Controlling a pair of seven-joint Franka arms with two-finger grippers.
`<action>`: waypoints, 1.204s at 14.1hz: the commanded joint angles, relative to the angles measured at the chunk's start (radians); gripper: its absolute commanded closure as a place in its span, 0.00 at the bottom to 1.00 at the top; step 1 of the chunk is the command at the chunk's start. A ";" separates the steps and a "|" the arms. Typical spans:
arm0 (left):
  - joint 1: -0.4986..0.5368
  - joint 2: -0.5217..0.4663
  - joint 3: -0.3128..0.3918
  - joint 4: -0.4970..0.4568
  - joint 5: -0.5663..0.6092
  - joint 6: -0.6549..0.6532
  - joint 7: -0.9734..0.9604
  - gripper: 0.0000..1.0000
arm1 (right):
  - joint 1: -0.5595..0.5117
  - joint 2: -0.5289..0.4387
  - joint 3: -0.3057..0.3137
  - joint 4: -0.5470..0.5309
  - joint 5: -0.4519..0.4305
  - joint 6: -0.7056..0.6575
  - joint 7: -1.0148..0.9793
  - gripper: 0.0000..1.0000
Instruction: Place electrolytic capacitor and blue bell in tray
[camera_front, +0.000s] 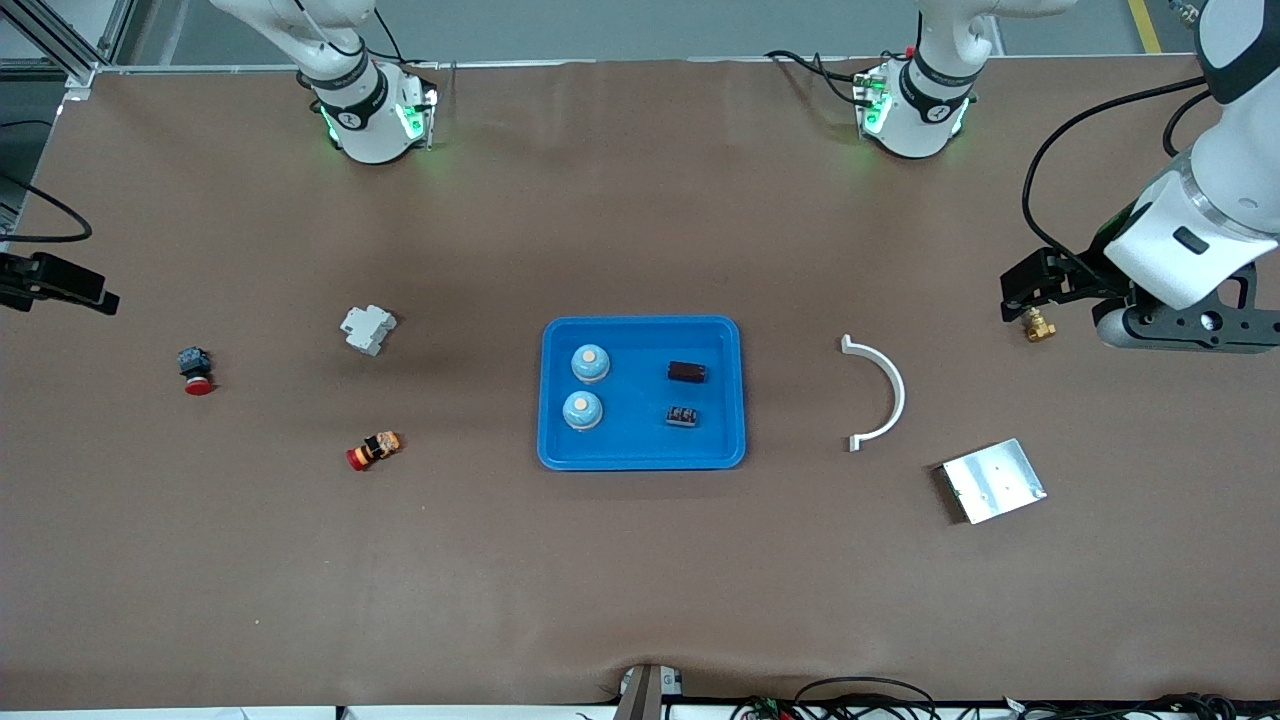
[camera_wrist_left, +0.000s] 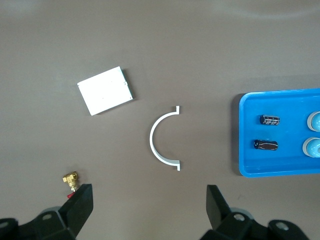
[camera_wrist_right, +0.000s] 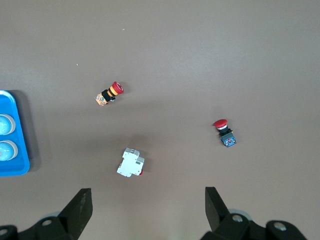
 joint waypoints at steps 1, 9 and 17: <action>-0.003 -0.024 0.010 -0.014 -0.008 -0.001 0.016 0.00 | -0.005 -0.031 0.001 -0.021 0.008 -0.001 -0.016 0.00; -0.017 -0.021 0.001 -0.020 0.058 0.006 0.035 0.00 | 0.002 -0.031 0.004 -0.016 0.005 0.000 -0.020 0.00; -0.015 -0.022 0.001 -0.017 0.076 0.008 0.044 0.00 | 0.002 -0.031 0.004 -0.015 0.006 -0.001 -0.018 0.00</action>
